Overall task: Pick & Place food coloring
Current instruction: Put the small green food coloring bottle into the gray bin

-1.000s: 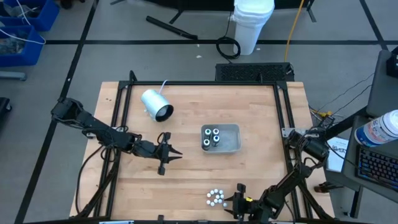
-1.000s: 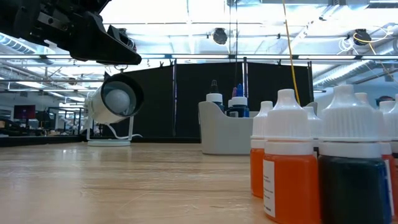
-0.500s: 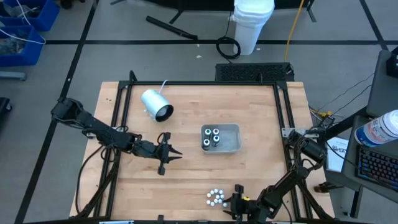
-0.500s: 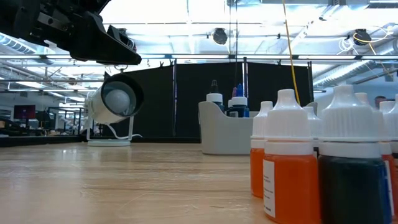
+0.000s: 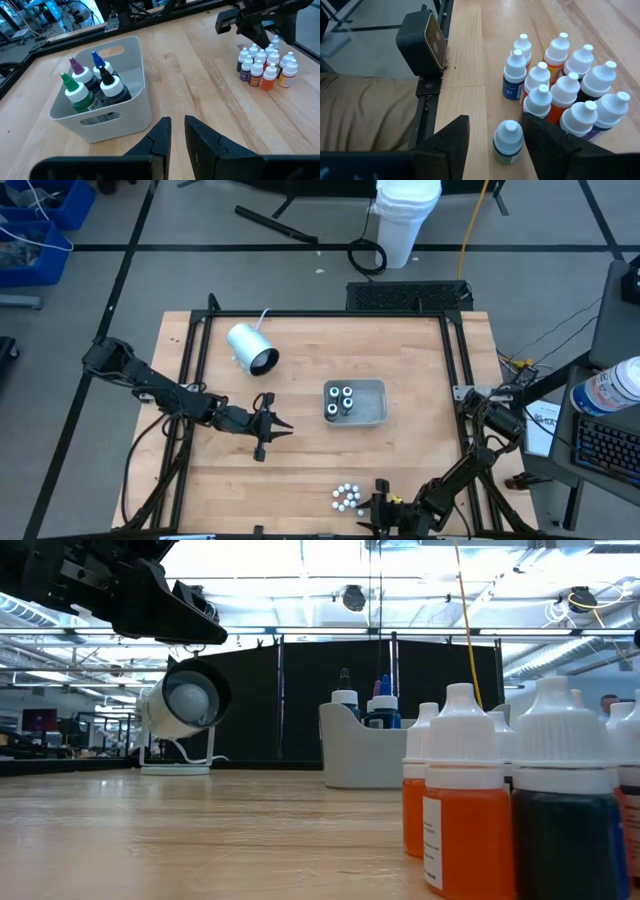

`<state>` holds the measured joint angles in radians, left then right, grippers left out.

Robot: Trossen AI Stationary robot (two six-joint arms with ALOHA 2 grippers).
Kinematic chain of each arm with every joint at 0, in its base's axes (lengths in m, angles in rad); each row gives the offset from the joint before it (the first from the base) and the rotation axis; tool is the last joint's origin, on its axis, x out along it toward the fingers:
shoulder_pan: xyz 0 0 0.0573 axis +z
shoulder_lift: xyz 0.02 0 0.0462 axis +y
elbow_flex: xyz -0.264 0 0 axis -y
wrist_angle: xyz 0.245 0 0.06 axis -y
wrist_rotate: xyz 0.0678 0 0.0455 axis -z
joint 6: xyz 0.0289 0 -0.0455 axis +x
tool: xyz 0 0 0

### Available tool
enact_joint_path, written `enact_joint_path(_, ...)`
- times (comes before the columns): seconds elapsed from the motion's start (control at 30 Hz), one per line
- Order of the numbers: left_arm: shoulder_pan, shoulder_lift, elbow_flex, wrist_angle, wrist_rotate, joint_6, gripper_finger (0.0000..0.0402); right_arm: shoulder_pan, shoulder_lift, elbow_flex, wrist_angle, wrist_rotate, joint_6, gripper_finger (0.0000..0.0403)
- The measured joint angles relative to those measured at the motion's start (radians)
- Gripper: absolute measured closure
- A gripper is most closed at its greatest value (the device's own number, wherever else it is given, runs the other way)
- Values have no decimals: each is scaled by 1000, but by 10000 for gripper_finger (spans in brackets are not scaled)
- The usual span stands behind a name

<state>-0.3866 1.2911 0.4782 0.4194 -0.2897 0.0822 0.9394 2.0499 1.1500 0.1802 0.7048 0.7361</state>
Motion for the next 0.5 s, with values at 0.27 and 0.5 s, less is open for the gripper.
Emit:
enact_joint_path(0.27, 0, 0, 0, 0, 0, -2, 339, 0, 0, 0, -2, 3, 0, 269)
enact_joint_path(0.5, 0, 0, 0, 0, 0, -2, 339, 0, 0, 0, -1, 3, -16, 331)
